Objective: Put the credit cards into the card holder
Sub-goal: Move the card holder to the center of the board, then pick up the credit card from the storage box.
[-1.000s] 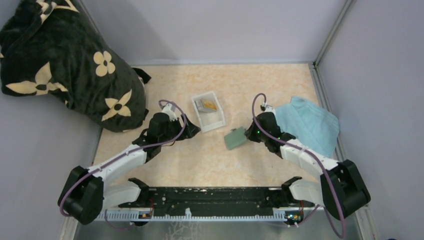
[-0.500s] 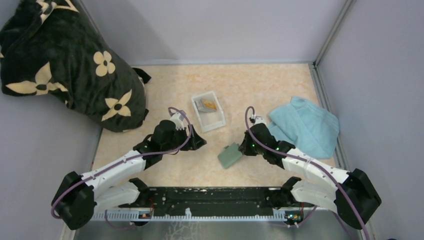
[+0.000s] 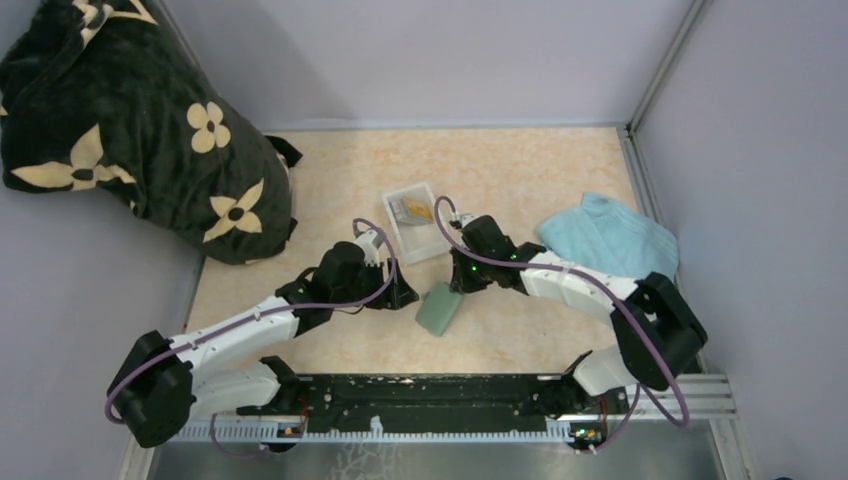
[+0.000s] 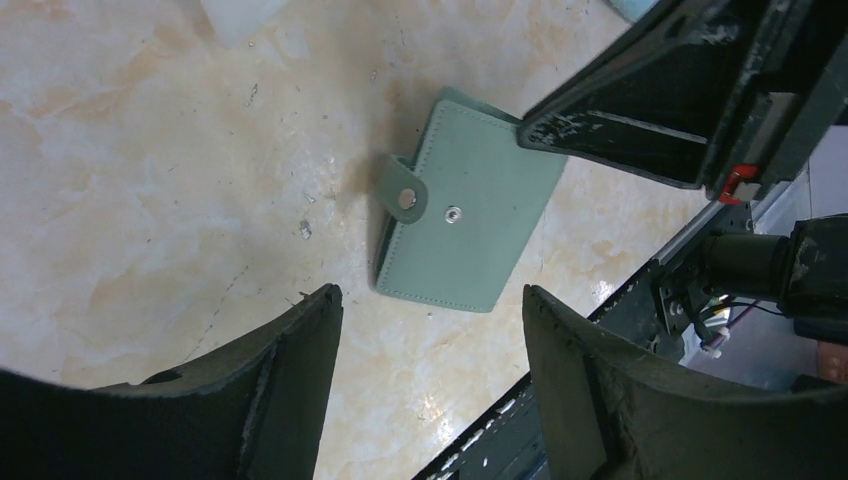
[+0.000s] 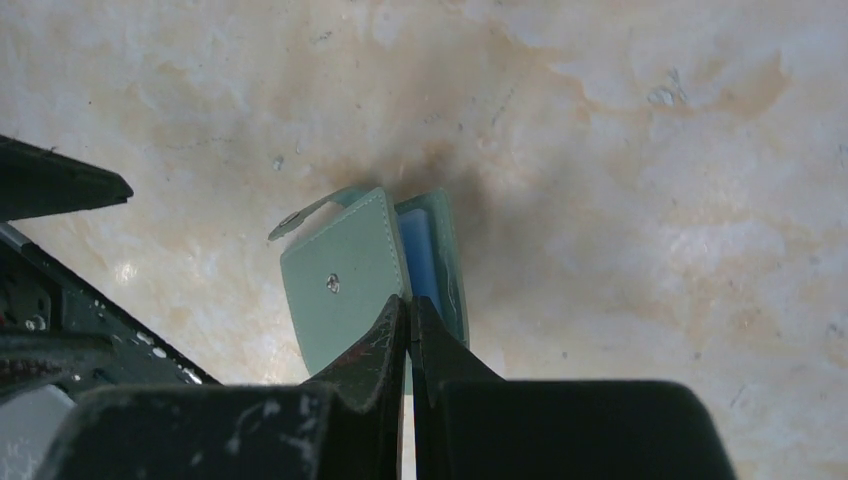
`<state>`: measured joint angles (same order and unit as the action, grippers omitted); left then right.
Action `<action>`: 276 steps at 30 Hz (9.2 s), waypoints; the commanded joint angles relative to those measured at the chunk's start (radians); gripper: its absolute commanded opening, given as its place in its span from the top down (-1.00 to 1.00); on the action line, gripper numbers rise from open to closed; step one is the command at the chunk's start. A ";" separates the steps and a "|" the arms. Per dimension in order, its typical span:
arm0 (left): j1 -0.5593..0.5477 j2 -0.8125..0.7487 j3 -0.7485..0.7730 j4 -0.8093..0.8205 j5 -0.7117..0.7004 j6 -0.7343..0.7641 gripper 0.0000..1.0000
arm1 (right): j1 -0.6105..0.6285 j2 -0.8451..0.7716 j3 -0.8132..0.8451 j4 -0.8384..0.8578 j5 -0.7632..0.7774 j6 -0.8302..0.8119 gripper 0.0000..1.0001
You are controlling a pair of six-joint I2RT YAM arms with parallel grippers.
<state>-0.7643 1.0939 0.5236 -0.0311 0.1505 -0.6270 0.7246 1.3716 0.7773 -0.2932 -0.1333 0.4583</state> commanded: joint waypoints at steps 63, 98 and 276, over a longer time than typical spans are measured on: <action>-0.008 0.209 -0.039 0.073 -0.125 0.091 -0.24 | -0.033 0.572 0.636 -0.246 -0.281 -0.511 0.75; -0.018 0.051 -0.163 0.247 0.067 -0.094 -0.12 | -0.004 0.512 0.866 -0.270 -0.007 -0.485 0.18; 0.152 -0.037 0.345 -0.154 0.354 -0.638 -0.09 | 0.708 -0.340 0.023 0.487 1.097 -0.847 1.00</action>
<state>-0.5842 1.0817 0.8669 -0.1684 0.4877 -1.2091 1.3643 1.0370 0.8055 0.0528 0.8005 -0.2737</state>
